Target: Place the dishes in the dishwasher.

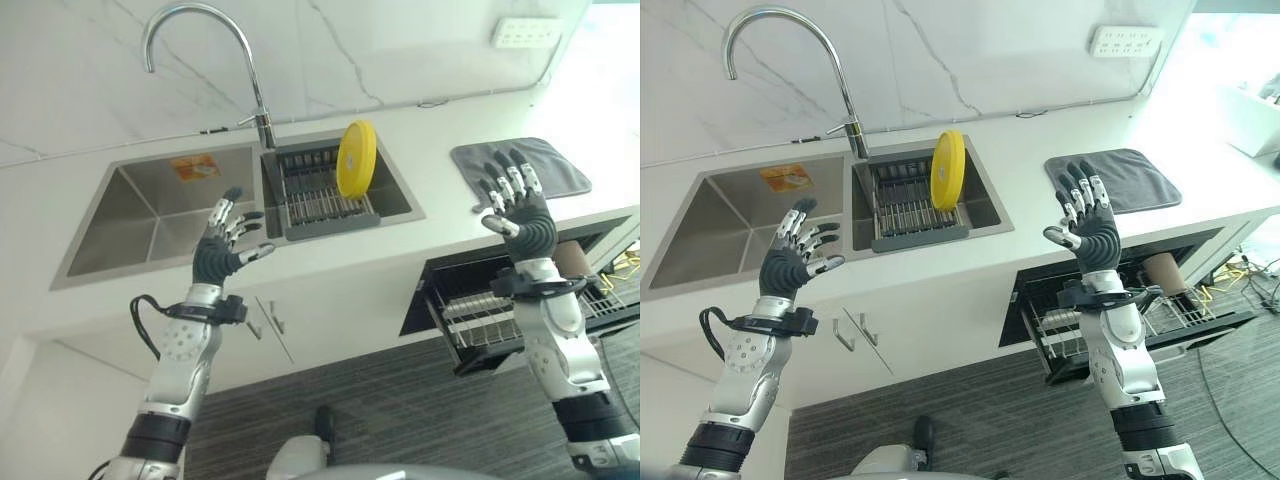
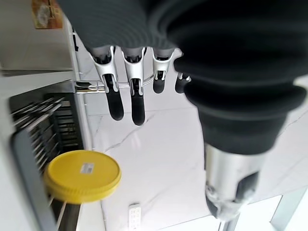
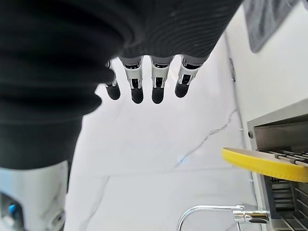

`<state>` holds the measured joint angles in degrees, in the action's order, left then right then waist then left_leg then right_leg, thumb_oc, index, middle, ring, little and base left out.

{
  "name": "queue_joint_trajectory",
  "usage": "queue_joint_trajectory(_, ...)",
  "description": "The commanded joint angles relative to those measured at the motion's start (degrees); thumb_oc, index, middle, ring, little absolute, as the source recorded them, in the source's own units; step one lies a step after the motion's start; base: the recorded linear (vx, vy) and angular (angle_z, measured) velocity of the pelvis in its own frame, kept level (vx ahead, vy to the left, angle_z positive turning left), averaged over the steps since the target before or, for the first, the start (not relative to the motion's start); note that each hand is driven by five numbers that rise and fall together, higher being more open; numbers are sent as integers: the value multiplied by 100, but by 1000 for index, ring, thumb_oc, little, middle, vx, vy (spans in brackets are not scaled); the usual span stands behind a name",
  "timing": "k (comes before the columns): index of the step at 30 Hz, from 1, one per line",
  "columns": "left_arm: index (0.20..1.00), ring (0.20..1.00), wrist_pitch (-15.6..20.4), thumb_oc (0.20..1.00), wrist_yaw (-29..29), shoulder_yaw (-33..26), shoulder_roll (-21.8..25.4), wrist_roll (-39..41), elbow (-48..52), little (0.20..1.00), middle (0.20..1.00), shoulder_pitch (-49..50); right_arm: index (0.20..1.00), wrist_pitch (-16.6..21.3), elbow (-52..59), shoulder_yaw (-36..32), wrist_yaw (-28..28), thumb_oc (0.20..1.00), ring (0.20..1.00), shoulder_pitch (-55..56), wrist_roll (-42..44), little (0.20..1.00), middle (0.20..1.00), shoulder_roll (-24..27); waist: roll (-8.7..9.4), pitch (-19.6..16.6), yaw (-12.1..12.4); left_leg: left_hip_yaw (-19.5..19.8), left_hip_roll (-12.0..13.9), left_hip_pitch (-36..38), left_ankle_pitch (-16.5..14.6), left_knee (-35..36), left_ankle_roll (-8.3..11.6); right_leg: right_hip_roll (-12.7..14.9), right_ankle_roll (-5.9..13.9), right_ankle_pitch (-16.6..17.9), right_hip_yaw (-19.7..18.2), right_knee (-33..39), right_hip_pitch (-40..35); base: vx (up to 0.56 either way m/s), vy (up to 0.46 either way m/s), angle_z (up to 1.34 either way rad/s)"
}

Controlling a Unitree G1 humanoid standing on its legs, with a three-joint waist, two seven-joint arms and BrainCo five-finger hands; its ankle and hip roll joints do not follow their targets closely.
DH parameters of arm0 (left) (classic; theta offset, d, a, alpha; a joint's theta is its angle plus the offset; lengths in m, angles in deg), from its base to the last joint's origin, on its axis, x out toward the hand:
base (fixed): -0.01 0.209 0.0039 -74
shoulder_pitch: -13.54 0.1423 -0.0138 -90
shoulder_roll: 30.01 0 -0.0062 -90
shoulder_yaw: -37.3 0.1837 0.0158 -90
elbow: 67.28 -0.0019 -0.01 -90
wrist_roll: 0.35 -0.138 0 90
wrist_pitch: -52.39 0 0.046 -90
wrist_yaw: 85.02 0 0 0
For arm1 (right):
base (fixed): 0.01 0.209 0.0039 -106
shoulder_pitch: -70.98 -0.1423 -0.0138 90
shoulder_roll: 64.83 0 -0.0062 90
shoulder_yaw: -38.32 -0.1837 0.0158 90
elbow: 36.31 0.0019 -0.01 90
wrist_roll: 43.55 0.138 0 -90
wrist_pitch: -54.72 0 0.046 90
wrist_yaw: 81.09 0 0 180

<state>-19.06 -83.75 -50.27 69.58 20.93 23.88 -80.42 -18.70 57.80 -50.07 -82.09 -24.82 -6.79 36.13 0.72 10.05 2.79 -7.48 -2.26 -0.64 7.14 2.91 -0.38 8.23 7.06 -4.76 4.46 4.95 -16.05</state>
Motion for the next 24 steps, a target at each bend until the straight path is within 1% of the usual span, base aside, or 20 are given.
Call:
queue_joint_trajectory(1,1000,1000,292,1000,-8,-51,223,-39,53,1000,1000,-169,1000,185,317,-204,-28,1000,1000,-362,148,1000,1000,83,116,-255,138,257,674,-250,-240,10,531,-507,-253,-39,317,-57,24,81,29,8)
queue_joint_trajectory(5,1000,1000,239,1000,-19,-99,170,-133,131,1000,1000,-63,1000,79,340,-65,98,1000,1000,-403,9,1000,1000,-27,135,-337,276,396,621,-211,-266,115,546,-444,-209,-22,399,5,91,46,18,11)
queue_joint_trajectory(14,1000,1000,89,1000,-167,-150,173,-292,257,1000,1000,129,1000,-95,353,-65,143,1000,1000,-242,198,1000,1000,-85,118,-386,293,467,634,-223,-296,127,558,-441,-219,-11,439,5,194,6,3,-5)
queue_joint_trajectory(16,1000,1000,85,1000,-240,-126,203,-306,276,1000,1000,160,1000,-266,333,-103,194,1000,1000,-175,190,1000,1000,-62,120,-394,276,478,634,-221,-304,119,559,-444,-221,0,445,5,212,13,2,2)
queue_joint_trajectory(17,1000,1000,81,1000,-291,-93,233,-302,263,1000,1000,143,1000,-438,251,-111,235,1000,1000,-174,194,1000,1000,-14,122,-397,271,472,638,-216,-312,110,563,-432,-214,10,468,5,219,22,4,3)
queue_joint_trajectory(21,1000,1000,0,1000,-365,39,259,-277,293,1000,1000,64,1000,-478,46,-72,305,1000,1000,-296,94,1000,1000,89,133,-403,289,501,638,-191,-328,114,566,-421,-205,17,508,5,221,25,-3,-1)
queue_joint_trajectory(22,1000,1000,-47,1000,-424,170,283,-278,283,1000,1000,-36,1000,-515,-136,-51,417,1000,1000,-533,153,1000,1000,183,143,-409,321,546,627,-176,-346,109,567,-421,-203,18,527,5,218,81,-12,2)
queue_joint_trajectory(24,1000,1000,-103,1000,-528,270,299,-197,301,1000,1000,-121,1000,-663,-352,-12,348,1000,1000,-772,573,1000,1000,167,161,-418,372,605,601,-176,-359,87,567,-418,-211,22,549,5,220,88,-11,8)
